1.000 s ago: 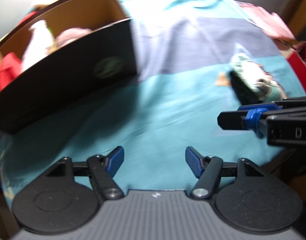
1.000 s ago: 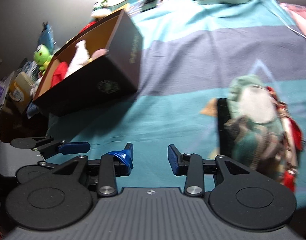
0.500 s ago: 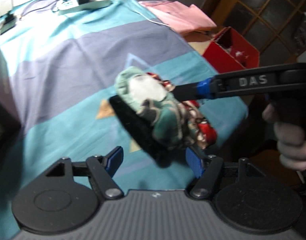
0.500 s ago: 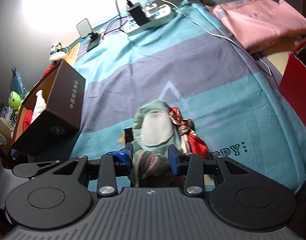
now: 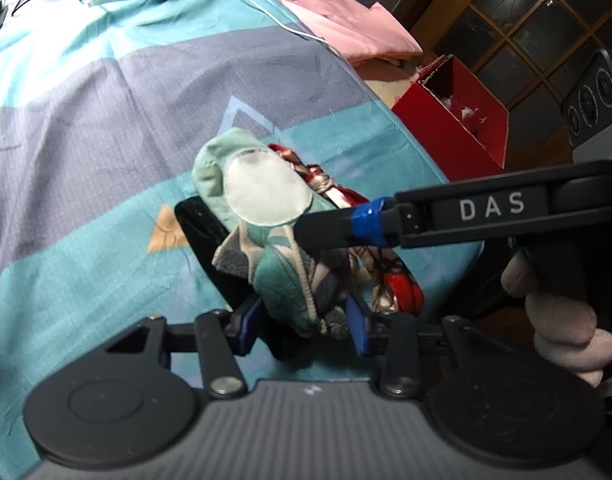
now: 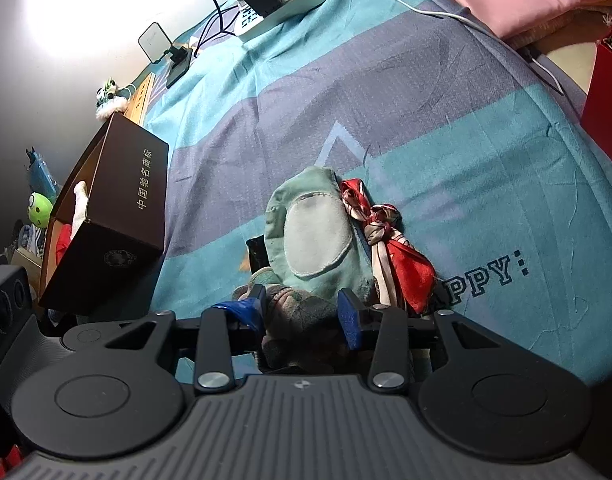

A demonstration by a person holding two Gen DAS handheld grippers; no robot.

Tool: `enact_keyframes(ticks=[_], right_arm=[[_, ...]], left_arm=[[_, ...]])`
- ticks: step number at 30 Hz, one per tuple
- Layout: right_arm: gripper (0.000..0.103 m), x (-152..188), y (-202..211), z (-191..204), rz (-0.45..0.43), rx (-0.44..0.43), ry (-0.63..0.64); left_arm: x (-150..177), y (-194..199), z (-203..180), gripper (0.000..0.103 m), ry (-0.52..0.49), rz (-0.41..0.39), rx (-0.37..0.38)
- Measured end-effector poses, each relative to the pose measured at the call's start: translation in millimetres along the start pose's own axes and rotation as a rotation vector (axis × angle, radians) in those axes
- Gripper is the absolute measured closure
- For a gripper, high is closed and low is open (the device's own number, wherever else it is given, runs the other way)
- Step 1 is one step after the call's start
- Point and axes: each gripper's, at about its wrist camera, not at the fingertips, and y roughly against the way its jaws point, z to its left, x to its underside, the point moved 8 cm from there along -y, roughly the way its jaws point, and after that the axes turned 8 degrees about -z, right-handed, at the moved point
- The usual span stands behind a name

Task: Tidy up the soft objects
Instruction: 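Carry the striped sock with the right gripper into the box and release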

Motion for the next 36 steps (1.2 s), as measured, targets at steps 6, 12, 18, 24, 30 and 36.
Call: enact_keyframes(ticks=[6, 12, 18, 24, 30, 36], right_arm=[[0.08, -4, 3, 22, -0.004, -0.029, 0.042], [0.08, -5, -4, 81, -0.006, -0.117, 0.126], [0.08, -11, -18, 160, -0.02, -0.222, 0.241], [0.08, -21, -37, 239, -0.044, -0.333, 0.33], [0.08, -37, -65, 299, -0.116, -0.363, 0.424], [0.08, -60, -106, 312, -0.156, -0.291, 0.432]], left_arm=[[-3, 25, 10, 0.065, -0.016, -0.046, 0.005], [-3, 77, 39, 0.065, -0.004, -0.126, -0.059], [-4, 142, 83, 0.065, 0.048, -0.232, -0.143], [-14, 206, 134, 0.065, 0.077, -0.348, -0.245], [-35, 245, 197, 0.065, 0.118, -0.428, -0.294], [-62, 230, 249, 0.065, 0.178, -0.431, -0.258]])
